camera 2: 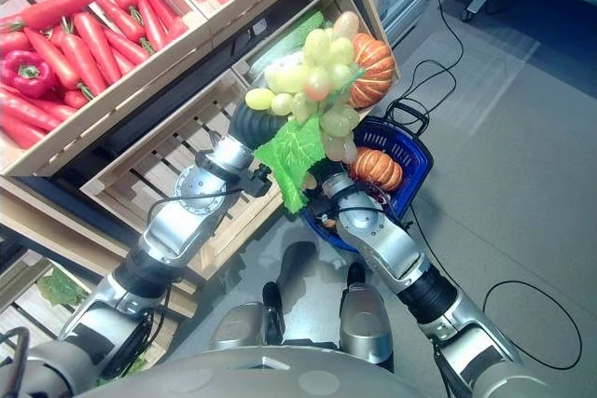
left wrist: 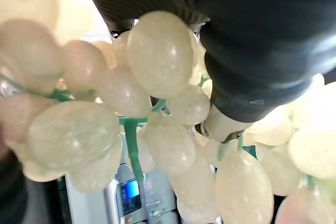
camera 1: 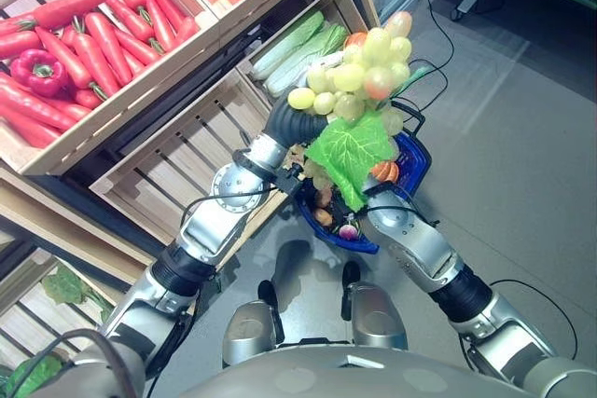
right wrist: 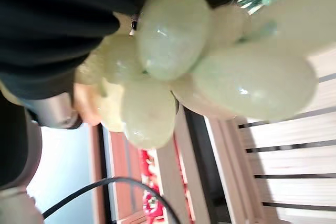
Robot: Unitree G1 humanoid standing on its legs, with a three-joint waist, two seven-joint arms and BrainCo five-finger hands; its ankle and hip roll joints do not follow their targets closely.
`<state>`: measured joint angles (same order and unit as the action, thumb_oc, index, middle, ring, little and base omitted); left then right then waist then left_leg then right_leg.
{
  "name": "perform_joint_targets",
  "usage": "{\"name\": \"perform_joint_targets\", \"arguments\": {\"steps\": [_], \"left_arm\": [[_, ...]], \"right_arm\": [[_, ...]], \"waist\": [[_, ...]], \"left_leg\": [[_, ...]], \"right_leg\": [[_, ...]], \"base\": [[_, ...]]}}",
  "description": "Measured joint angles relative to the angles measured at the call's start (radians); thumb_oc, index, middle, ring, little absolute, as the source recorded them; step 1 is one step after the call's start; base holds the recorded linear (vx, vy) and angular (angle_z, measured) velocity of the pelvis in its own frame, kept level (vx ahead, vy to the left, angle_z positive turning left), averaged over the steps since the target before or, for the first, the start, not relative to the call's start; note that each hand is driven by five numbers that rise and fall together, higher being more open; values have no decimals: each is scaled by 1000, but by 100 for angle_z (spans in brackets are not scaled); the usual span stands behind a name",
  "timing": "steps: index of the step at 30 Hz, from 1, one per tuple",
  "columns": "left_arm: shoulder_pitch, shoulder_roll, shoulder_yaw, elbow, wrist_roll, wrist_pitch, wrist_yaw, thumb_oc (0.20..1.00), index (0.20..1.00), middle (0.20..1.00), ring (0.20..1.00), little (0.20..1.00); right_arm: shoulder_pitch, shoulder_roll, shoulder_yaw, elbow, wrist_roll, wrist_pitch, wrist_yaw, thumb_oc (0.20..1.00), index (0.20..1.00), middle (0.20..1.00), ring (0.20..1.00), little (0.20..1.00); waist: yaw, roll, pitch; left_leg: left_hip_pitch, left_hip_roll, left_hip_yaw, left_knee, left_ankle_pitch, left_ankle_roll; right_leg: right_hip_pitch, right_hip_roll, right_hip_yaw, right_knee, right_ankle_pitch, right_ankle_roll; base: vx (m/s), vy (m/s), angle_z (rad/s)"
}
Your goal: Pick up fruits and vegetables into the basket
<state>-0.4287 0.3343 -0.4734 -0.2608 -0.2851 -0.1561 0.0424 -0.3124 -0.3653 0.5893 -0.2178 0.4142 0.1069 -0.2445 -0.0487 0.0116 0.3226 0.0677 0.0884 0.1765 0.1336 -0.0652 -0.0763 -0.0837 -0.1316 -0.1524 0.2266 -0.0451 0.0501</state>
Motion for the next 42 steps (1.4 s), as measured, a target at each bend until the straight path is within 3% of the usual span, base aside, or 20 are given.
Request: {"name": "perform_joint_targets", "arguments": {"steps": [4, 5, 6, 22, 28, 36, 39, 42], "left_arm": [[-4, -10, 0, -11, -12, 22, 26, 200, 200, 200, 200, 200], [-4, -10, 0, -19, -25, 41, 30, 570, 570, 570, 570, 570], [-4, -10, 2, -27, -39, 64, 34, 1000, 1000, 1000, 1000, 1000], [-38, 26, 25, -28, 0, 284, 22, 1000, 1000, 1000, 1000, 1000], [8, 28, 41, -1, -51, 280, 73, 1000, 1000, 1000, 1000, 1000], [175, 11, 122, 150, -171, 277, 191, 1000, 1000, 1000, 1000, 1000], [243, -8, 179, 165, -221, 224, 218, 1000, 1000, 1000, 1000, 1000], [338, -35, 258, 166, -326, 86, 259, 1000, 1000, 1000, 1000, 1000]], "right_arm": [[-5, -2, 0, -6, -21, -5, -17, 200, 200, 200, 200, 200], [-5, -3, 0, -6, -27, -5, -17, 200, 200, 200, 200, 200], [-5, -5, 0, -6, -38, -5, -18, 200, 200, 200, 200, 200], [-4, -83, -5, -6, -63, -5, -30, 200, 200, 200, 200, 200], [-4, -83, -52, -6, -63, -21, -14, 200, 200, 200, 200, 200], [3, -85, -164, -79, -123, -129, -7, 200, 200, 200, 200, 200], [29, -86, -211, -80, -131, -145, -8, 200, 200, 200, 200, 200], [125, -89, -285, -78, -162, -164, -17, 200, 200, 200, 200, 200]], "waist": [[0, 0, 0], [0, 0, 0], [1, 0, 0], [19, 17, -4], [19, 28, -7], [12, 43, -15], [16, 43, -15], [24, 42, -15]], "left_leg": [[1, 0, -1, 0, 0, 0], [1, 0, -1, 0, 0, 0], [1, 0, -1, 0, 0, 0], [1, 0, -6, 2, 0, 0], [1, 1, -7, 4, 0, 0], [2, 4, -7, 4, 1, 0], [0, 4, -8, 4, 1, 0], [-19, 4, -25, 15, 1, 0]], "right_leg": [[1, 0, 0, 0, 0, 0], [1, 0, 0, 0, 0, 0], [1, 0, 0, 0, 0, 0], [5, -3, -4, 0, 0, 0], [6, -4, -4, 1, 0, 0], [6, -8, -4, 3, 0, 0], [6, -9, -6, 2, 0, 0], [4, -13, -23, 1, -1, 0]], "base": [[0, 0, 0], [0, 0, 0], [0, 0, 0], [0, 0, 0], [0, 0, 0], [5, -11, 0], [-5, -31, 3], [-69, -82, 17]]}}
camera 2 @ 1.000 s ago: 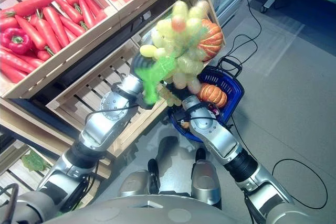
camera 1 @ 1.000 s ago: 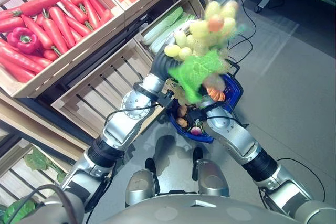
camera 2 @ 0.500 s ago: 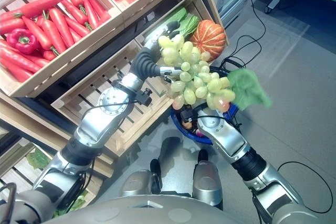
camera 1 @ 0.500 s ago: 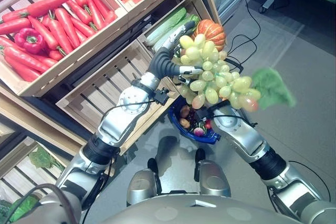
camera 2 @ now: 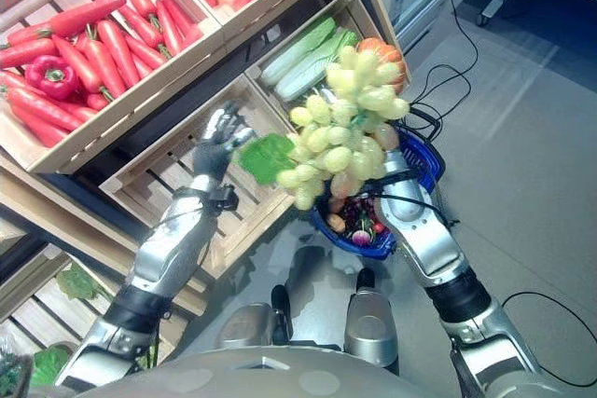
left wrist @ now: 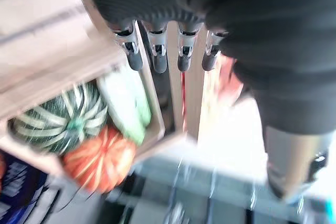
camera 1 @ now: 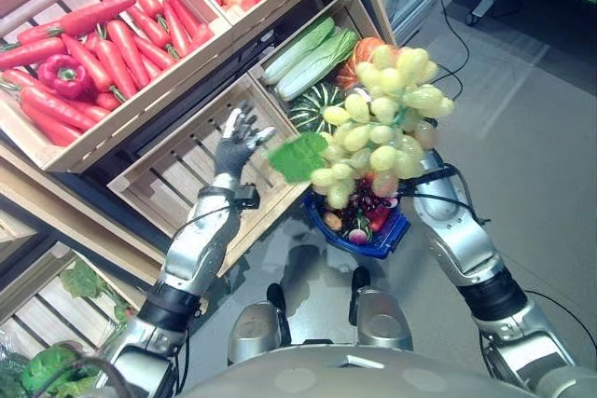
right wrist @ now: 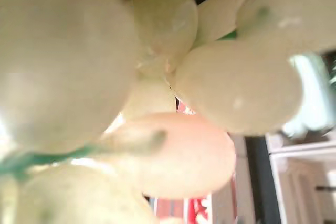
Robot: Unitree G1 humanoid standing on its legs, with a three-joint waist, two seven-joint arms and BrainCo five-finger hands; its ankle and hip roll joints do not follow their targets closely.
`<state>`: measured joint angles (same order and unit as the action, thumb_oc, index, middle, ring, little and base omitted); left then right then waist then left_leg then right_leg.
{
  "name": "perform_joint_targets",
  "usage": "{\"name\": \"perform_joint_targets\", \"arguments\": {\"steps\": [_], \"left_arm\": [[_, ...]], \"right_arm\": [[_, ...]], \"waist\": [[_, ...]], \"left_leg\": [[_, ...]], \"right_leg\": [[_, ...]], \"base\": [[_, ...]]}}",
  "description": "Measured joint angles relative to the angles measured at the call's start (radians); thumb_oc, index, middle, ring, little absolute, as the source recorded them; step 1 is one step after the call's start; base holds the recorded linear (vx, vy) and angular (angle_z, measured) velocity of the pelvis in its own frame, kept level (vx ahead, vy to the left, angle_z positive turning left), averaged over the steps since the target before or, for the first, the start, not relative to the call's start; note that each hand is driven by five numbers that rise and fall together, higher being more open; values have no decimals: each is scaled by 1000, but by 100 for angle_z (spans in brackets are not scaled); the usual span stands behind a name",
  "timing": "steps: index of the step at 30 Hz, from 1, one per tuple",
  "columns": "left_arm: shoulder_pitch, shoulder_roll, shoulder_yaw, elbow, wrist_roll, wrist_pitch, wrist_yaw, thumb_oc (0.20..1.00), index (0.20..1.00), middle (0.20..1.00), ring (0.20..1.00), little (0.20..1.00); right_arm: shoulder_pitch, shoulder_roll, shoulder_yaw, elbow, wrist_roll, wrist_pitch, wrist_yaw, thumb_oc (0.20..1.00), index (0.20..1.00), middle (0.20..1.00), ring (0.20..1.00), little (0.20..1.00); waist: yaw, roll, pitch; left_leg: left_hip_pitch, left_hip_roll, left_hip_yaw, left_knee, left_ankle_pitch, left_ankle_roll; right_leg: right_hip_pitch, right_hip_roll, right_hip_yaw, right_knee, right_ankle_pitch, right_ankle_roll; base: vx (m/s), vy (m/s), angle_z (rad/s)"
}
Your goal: Pick up fruits and vegetables into the basket
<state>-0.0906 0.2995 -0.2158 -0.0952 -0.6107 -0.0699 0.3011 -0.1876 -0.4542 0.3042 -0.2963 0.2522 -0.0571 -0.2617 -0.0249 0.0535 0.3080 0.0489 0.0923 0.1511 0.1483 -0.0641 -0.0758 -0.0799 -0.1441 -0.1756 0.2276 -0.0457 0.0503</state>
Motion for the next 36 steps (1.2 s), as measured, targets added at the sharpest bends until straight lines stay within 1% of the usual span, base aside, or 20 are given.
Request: {"name": "perform_joint_targets", "arguments": {"steps": [1, 2, 3, 5, 8, 9, 11, 12, 16, 19, 20, 23, 26, 27, 28, 30, 33, 36], "left_arm": [[15, -9, 19, 3, -26, -34, 10, 1000, 1000, 1000, 1000, 1000], [20, -15, 29, 6, -39, -54, 10, 1000, 1000, 1000, 1000, 1000], [39, -20, 47, 9, -67, -103, 11, 1000, 1000, 1000, 1000, 1000], [64, -21, 76, 15, -88, -146, 12, 1000, 1000, 1000, 1000, 1000], [73, -20, 97, 45, -140, -154, 15, 1000, 1000, 1000, 1000, 1000], [73, -19, 98, 69, -148, -154, 13, 1000, 1000, 1000, 1000, 1000], [77, -19, 97, 108, -148, -146, 1, 1000, 1000, 1000, 1000, 1000], [75, -13, 97, 144, -150, -122, -20, 1000, 1000, 1000, 1000, 1000], [79, -8, 92, 250, -149, -15, -97, 1000, 1000, 1000, 1000, 1000], [82, 16, 56, 278, -144, 50, -179, 1000, 1000, 1000, 1000, 1000], [85, 19, 45, 291, -144, 64, -214, 1000, 1000, 1000, 1000, 1000], [89, 40, 2, 338, -141, 68, -304, 1000, 1000, 1000, 1000, 1000], [88, 43, -39, 367, -132, 71, -384, 1000, 1000, 1000, 1000, 1000], [89, 53, -54, 368, -125, 66, -404, 1000, 1000, 1000, 1000, 1000], [89, 61, -62, 369, -114, 62, -416, 1000, 1000, 1000, 1000, 1000], [91, 79, -76, 399, -76, 15, -444, 1000, 1000, 1000, 1000, 1000], [92, 124, -93, 405, -24, -64, -443, 1000, 1000, 1000, 1000, 1000], [93, 145, -93, 432, -16, -95, -432, 1000, 1000, 1000, 1000, 1000]], "right_arm": [[20, 0, -10, 3, -3, -2, -3, 200, 200, 200, 200, 200], [30, 0, -16, 5, -6, -6, -4, 200, 200, 200, 200, 200], [58, -2, -27, 11, -10, -18, -13, 200, 200, 200, 200, 200], [84, -3, -43, 29, -11, -39, -20, 200, 200, 200, 200, 200], [103, -4, -74, 73, -18, -59, -33, 200, 200, 200, 200, 200], [106, -3, -94, 95, -18, -73, -40, 200, 200, 200, 200, 200], [106, -4, -116, 120, -16, -82, -42, 200, 200, 200, 200, 200], [102, -4, -128, 143, -15, -98, -42, 200, 200, 200, 200, 200], [63, -5, -144, 225, 20, -99, -42, 200, 200, 200, 200, 200], [40, -12, -161, 283, 74, -97, -40, 200, 200, 200, 200, 200], [30, -12, -169, 317, 92, -96, -40, 200, 200, 200, 200, 200], [-24, -23, -186, 418, 147, -90, -38, 200, 200, 200, 200, 200], [-89, -45, -194, 517, 204, -44, -37, 200, 200, 200, 200, 200], [-111, -50, -194, 538, 228, -28, -36, 200, 200, 200, 200, 200], [-126, -53, -193, 555, 245, -24, -32, 200, 200, 200, 200, 200], [-184, -85, -195, 620, 307, 3, -11, 200, 200, 200, 200, 200], [-272, -139, -231, 721, 358, 45, 10, 200, 200, 200, 200, 200], [-339, -163, -263, 830, 408, 66, 33, 200, 200, 200, 200, 200]], "waist": [[0, -1, 1], [1, -2, 2], [4, -5, 3], [4, -12, 12], [7, -23, 43], [6, -27, 66], [5, -26, 104], [4, -27, 125], [3, -21, 206], [3, -4, 227], [4, 4, 234], [8, 19, 241], [19, 46, 255], [24, 51, 256], [27, 52, 256], [35, 54, 255], [61, 56, 254], [80, 57, 253]], "left_leg": [[-10, 0, -7, 4, 0, 0], [-14, -1, -8, 6, 0, 0], [-28, -1, -11, 12, 1, 1], [-61, -1, -16, 30, 1, 1], [-107, -1, -21, 59, 1, 2], [-132, -2, -26, 76, 0, 4], [-159, -3, -33, 95, 1, 5], [-179, -4, -33, 111, -1, 8], [-241, -6, -35, 148, -2, 10], [-291, -9, -38, 166, 0, 12], [-300, -9, -39, 170, 1, 12], [-363, -18, -39, 182, 6, 14], [-418, -24, -47, 195, 14, 14], [-432, -25, -46, 195, 15, 15], [-441, -26, -46, 195, 16, 17], [-474, -38, -48, 196, 28, 11], [-539, -43, -49, 209, 38, 8], [-579, -48, -51, 223, 40, 6]], "right_leg": [[-4, 0, -4, 1, 0, 0], [-6, 0, -6, 2, 0, 0], [-19, 0, -9, 5, 0, 0], [-45, -4, -11, 19, 0, -1], [-79, -9, -18, 39, 0, -2], [-99, -17, -21, 49, 0, -2], [-118, -18, -25, 61, 1, -4], [-141, -21, -23, 77, 0, -5], [-202, -35, -22, 118, -1, -10], [-252, -42, -22, 142, -2, -13], [-262, -43, -22, 147, -1, -16], [-339, -57, -20, 189, -8, -23], [-397, -68, -23, 218, -13, -30], [-416, -71, -22, 230, -18, -30], [-427, -73, -22, 236, -27, -26], [-478, -88, -18, 271, -37, -32], [-555, -97, -12, 310, -43, -40], [-604, -108, -12, 348, -57, -51]], "base": [[-80, -71, 13], [-127, -89, 12], [-88, -61, 8], [-135, -70, 7], [-118, -37, 9], [-116, -21, 13], [-113, -8, 9], [-90, 14, 3], [-114, 20, 1], [-95, 24, 2], [-66, 20, 0], [-71, 13, 3], [-4, -6, 9], [39, -9, 3], [-26, 3, 6], [-21, 4, 9], [-11, -3, 4], [-4, -40, 8]]}}
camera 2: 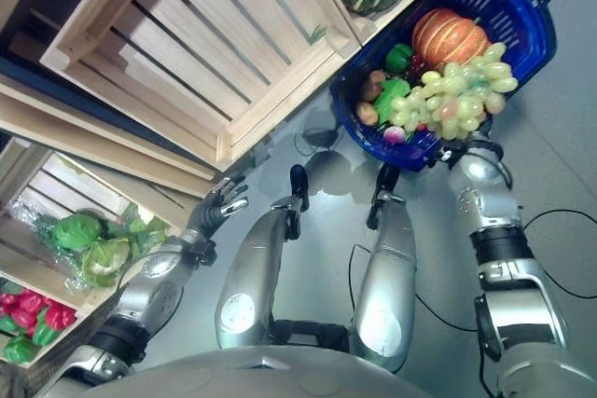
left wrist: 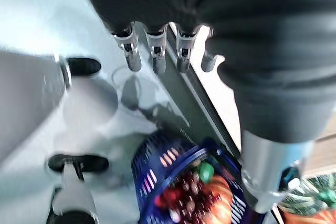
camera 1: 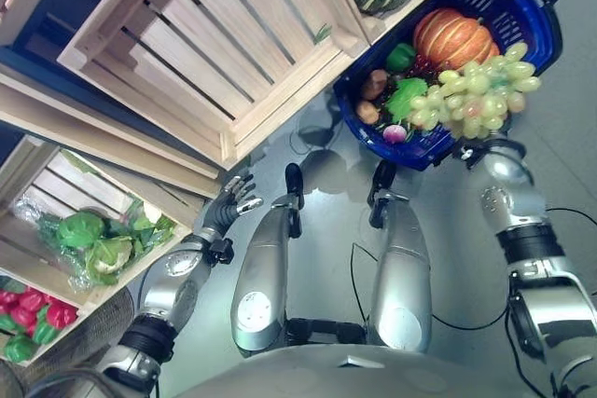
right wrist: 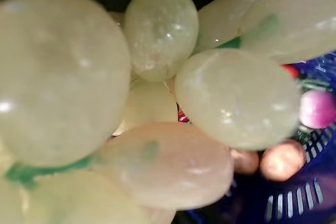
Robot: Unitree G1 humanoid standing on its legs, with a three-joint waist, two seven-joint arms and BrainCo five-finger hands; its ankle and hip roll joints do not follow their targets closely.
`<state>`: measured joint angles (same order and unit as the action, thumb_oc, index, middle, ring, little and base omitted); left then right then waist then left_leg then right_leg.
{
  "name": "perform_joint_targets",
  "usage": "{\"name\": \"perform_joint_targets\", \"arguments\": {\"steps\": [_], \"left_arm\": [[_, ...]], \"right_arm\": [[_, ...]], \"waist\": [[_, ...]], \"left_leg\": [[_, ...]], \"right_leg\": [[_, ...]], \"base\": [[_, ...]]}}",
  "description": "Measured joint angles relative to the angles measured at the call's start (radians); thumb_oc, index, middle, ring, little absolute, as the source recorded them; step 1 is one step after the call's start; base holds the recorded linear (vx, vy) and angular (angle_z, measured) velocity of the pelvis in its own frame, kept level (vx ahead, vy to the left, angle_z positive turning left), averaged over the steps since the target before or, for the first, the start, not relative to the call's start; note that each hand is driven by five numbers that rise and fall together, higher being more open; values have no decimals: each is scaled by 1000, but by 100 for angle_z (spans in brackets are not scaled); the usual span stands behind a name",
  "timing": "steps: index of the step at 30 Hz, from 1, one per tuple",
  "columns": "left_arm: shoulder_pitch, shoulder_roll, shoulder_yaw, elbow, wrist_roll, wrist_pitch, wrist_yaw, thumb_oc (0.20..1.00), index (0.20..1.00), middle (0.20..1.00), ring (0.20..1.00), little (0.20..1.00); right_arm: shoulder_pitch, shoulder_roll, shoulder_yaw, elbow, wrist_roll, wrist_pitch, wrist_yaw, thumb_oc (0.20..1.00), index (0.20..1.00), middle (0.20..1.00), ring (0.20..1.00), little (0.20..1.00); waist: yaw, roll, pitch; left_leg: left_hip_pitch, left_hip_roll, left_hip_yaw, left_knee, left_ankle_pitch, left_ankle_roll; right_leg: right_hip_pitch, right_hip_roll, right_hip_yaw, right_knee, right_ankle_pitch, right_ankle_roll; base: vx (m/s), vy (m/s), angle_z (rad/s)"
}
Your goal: Pick up fruits and vegetables into the basket
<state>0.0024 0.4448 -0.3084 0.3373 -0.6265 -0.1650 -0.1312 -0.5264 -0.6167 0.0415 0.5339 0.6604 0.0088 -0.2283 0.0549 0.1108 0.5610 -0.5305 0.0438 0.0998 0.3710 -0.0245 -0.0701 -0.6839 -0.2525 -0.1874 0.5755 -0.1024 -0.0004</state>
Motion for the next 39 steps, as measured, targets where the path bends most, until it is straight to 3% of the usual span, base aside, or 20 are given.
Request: {"name": "perform_joint_targets", "arguments": {"steps": [14, 26, 27, 28, 30, 34, 37, 39], "left_arm": [[104, -3, 3, 243, -10, -6, -94, 1000, 1000, 1000, 1000, 1000], [126, -5, 45, 270, -43, -26, -102, 1000, 1000, 1000, 1000, 1000], [126, -5, 46, 270, -44, -36, -97, 1000, 1000, 1000, 1000, 1000], [126, -5, 48, 269, -44, -38, -92, 1000, 1000, 1000, 1000, 1000], [126, -5, 51, 268, -44, -43, -88, 1000, 1000, 1000, 1000, 1000], [126, -5, 67, 245, -43, -61, -71, 1000, 1000, 1000, 1000, 1000], [125, -5, 83, 233, -42, -86, -65, 1000, 1000, 1000, 1000, 1000], [125, -5, 83, 232, -42, -101, -52, 1000, 1000, 1000, 1000, 1000]], "right_arm": [[-235, -53, -36, 404, 304, 169, 158, 200, 200, 200, 200, 200], [-319, -85, -47, 588, 362, 340, 340, 200, 200, 200, 200, 200], [-320, -88, -48, 594, 362, 341, 351, 658, 658, 658, 658, 658], [-320, -87, -48, 602, 361, 335, 358, 1000, 1000, 1000, 1000, 1000], [-310, -83, -48, 608, 359, 317, 369, 1000, 1000, 1000, 1000, 1000], [-306, -82, -48, 604, 300, 221, 383, 1000, 1000, 1000, 1000, 1000], [-298, -71, -46, 595, 167, 119, 373, 1000, 1000, 1000, 1000, 1000], [-268, -63, -45, 556, 90, 51, 317, 1000, 1000, 1000, 1000, 1000]], "waist": [[80, 2, -1], [106, 4, -3], [107, 4, -3], [108, 4, -3], [109, 4, -3], [109, 4, -3], [110, 4, -3], [111, 4, -3]], "left_leg": [[-213, -11, -17, 65, 10, -18], [-303, -15, -23, 94, 12, -22], [-310, -18, -22, 95, 13, -21], [-314, -19, -22, 96, 13, -22], [-314, -20, -24, 95, 15, -23], [-311, -21, -24, 94, 17, -27], [-293, -22, -25, 92, 17, -27], [-275, -22, -25, 86, 18, -27]], "right_leg": [[-238, -35, -7, 146, -65, -37], [-331, -49, 0, 191, -76, -48], [-342, -50, 3, 194, -76, -48], [-346, -50, 3, 195, -76, -48], [-346, -50, 2, 195, -76, -49], [-343, -51, 1, 194, -73, -53], [-324, -51, 0, 191, -73, -52], [-305, -51, -3, 184, -73, -52]], "base": [[-3, -48, 9], [-2, -11, 2], [0, 0, 0], [0, 0, 0], [0, 0, 0], [0, 0, 0], [-9, 11, 0], [-26, 46, -1]]}}
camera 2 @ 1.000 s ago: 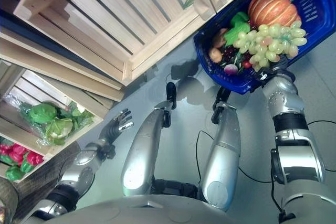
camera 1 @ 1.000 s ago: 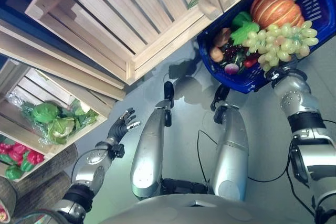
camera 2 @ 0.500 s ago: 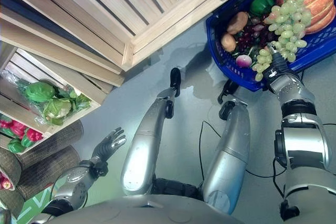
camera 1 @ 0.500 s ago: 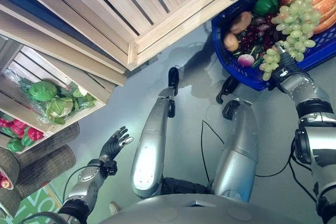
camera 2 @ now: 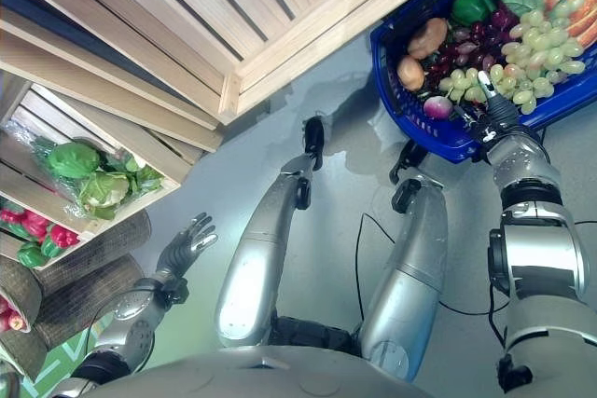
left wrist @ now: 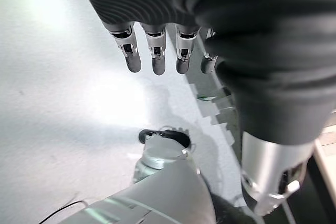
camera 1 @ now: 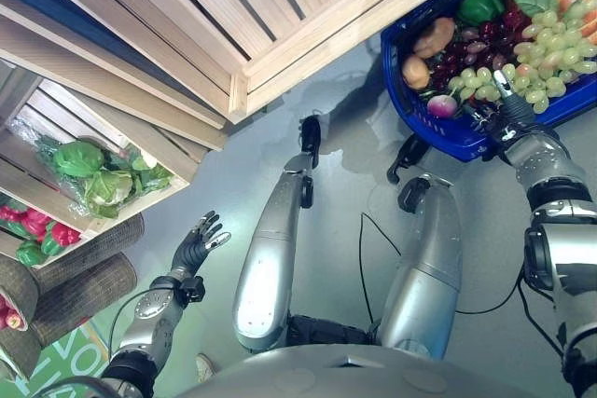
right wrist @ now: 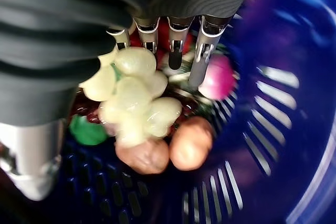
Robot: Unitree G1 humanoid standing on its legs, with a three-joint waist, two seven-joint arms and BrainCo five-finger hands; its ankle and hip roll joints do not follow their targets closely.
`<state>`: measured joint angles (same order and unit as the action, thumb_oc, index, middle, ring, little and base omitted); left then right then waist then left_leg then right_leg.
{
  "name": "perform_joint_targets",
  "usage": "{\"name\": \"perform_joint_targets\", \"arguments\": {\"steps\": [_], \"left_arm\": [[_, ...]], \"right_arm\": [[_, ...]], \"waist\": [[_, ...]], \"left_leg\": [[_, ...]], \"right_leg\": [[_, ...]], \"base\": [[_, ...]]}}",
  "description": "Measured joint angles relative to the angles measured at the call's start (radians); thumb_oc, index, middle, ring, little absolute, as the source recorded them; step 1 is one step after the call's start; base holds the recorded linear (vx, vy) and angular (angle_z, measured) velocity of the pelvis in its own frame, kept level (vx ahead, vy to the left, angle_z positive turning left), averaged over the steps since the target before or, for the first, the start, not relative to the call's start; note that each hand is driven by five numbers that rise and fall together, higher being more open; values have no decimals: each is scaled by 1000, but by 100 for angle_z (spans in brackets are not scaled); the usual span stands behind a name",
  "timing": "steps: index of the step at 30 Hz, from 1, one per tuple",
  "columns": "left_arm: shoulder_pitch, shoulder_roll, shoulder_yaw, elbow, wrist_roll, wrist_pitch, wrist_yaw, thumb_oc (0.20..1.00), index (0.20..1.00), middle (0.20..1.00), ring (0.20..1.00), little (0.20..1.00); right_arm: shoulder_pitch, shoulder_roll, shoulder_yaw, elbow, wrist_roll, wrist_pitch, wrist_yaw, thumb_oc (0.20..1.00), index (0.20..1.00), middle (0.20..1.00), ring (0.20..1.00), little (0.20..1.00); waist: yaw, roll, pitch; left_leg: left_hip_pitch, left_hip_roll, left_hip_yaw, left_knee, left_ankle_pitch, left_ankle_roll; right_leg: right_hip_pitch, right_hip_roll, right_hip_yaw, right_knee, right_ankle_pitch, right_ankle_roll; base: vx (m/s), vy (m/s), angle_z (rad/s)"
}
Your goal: Pick up fruits and vegetables into the basket
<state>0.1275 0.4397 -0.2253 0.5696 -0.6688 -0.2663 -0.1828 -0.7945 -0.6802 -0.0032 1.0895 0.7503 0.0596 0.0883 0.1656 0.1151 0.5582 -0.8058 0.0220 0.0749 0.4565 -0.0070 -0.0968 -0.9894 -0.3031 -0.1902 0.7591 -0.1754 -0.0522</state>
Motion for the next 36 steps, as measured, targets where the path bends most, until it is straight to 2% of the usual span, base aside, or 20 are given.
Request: {"name": "perform_joint_targets", "arguments": {"steps": [2, 3, 5, 7, 8, 11, 15, 18, 21, 24, 25, 27, 28, 33, 36], "left_arm": [[-1, -2, 7, 0, 0, -3, 6, 1000, 1000, 1000, 1000, 1000], [-2, -10, 17, 1, 0, -5, 16, 1000, 1000, 1000, 1000, 1000], [-2, -33, 35, 4, 1, -18, 24, 1000, 1000, 1000, 1000, 1000], [-3, -53, 42, 8, 1, -22, 29, 1000, 1000, 1000, 1000, 1000], [-11, -77, 50, 30, 1, -21, 28, 1000, 1000, 1000, 1000, 1000], [-13, -104, 52, 45, 1, -22, 26, 1000, 1000, 1000, 1000, 1000], [-31, -122, 76, 87, 0, -22, 24, 1000, 1000, 1000, 1000, 1000], [-36, -149, 123, 146, 0, -22, 19, 1000, 1000, 1000, 1000, 1000], [-40, -153, 131, 174, 3, -21, 11, 1000, 1000, 1000, 1000, 1000], [-41, -175, 170, 201, 30, -20, 5, 1000, 1000, 1000, 1000, 1000], [-34, -184, 182, 218, 44, -20, 3, 1000, 1000, 1000, 1000, 1000], [2, -191, 200, 255, 70, -20, 0, 1000, 1000, 1000, 1000, 1000], [12, -189, 201, 277, 82, -20, 0, 1000, 1000, 1000, 1000, 1000], [11, -190, 201, 380, 125, -19, -16, 1000, 1000, 1000, 1000, 1000], [-4, -192, 194, 440, 135, -15, -48, 1000, 1000, 1000, 1000, 1000]], "right_arm": [[50, 14, 2, -47, -82, -55, -84, 1000, 1000, 1000, 1000, 1000], [90, 34, 2, -97, -157, -103, -167, 1000, 1000, 1000, 1000, 1000], [158, 60, 14, -161, -214, -156, -264, 1000, 1000, 1000, 1000, 1000], [229, 92, 21, -235, -266, -193, -340, 1000, 1000, 1000, 1000, 1000], [281, 121, 23, -297, -308, -233, -379, 1000, 1000, 1000, 1000, 1000], [352, 157, 38, -353, -342, -290, -393, 1000, 1000, 1000, 1000, 1000], [462, 159, 79, -394, -392, -338, -340, 1000, 1000, 1000, 1000, 1000], [566, 166, 129, -426, -458, -352, -263, 1000, 1000, 1000, 1000, 1000], [635, 179, 128, -444, -485, -376, -211, 1000, 1000, 1000, 1000, 1000], [697, 200, 124, -474, -509, -377, -163, 1000, 1000, 1000, 1000, 1000], [728, 211, 125, -473, -517, -377, -136, 1000, 1000, 1000, 1000, 1000], [802, 244, 124, -467, -526, -376, -87, 1000, 1000, 1000, 1000, 1000], [828, 261, 125, -461, -533, -376, -67, 1000, 1000, 1000, 1000, 1000], [873, 348, 135, -306, -536, -353, 32, 1000, 1000, 1000, 1000, 1000], [877, 398, 158, -177, -536, -323, 57, 1000, 1000, 1000, 1000, 1000]], "waist": [[-4, 0, 0], [-5, 0, 0], [-9, 0, 0], [-30, 0, 0], [-44, 0, 0], [-75, 0, 0], [-97, 0, 0], [-113, -1, 0], [-121, -7, -4], [-132, -16, -24], [-136, -26, -51], [-143, -59, -169], [-145, -77, -205], [-155, -147, -327], [-155, -155, -365]], "left_leg": [[24, 1, -2, -12, 2, 4], [47, 3, -4, -18, 2, 3], [93, 8, -2, -38, 2, 5], [130, 11, -2, -51, 2, 6], [162, 11, -2, -63, 2, 6], [226, 16, 2, -89, 1, 8], [313, 32, 7, -133, 4, 7], [457, 55, -2, -202, 10, -2], [555, 66, 2, -255, 14, -1], [632, 84, 14, -312, 26, -4], [666, 88, 21, -334, 28, -5], [698, 95, 30, -378, 29, -4], [733, 98, 40, -398, 28, -4], [827, 94, 62, -454, 21, 2], [861, 84, 69, -469, 16, 10]], "right_leg": [[27, 2, -7, -12, 1, 2], [53, 4, -12, -21, 1, 3], [102, 14, -14, -47, 3, 14], [142, 21, -15, -67, 7, 20], [176, 24, -18, -80, 10, 23], [243, 34, -20, -114, 15, 32], [334, 57, -27, -168, 29, 34], [496, 90, -60, -255, 45, 37], [596, 111, -68, -318, 52, 51], [679, 141, -69, -405, 87, 56], [714, 150, -69, -443, 98, 57], [750, 166, -70, -501, 116, 66], [785, 174, -67, -529, 122, 71], [886, 184, -67, -620, 140, 91], [930, 179, -66, -663, 153, 104]], "base": [[-15, 48, 1], [-11, 51, -1], [-7, 89, -7], [1, 95, -5], [-5, 62, -5], [-6, 37, -6], [-13, -4, -9], [10, -36, -2], [17, 21, -6], [162, 26, -13], [134, 21, -19], [118, 41, -16], [93, 56, -16], [54, 63, -6], [-12, 72, -2]]}}
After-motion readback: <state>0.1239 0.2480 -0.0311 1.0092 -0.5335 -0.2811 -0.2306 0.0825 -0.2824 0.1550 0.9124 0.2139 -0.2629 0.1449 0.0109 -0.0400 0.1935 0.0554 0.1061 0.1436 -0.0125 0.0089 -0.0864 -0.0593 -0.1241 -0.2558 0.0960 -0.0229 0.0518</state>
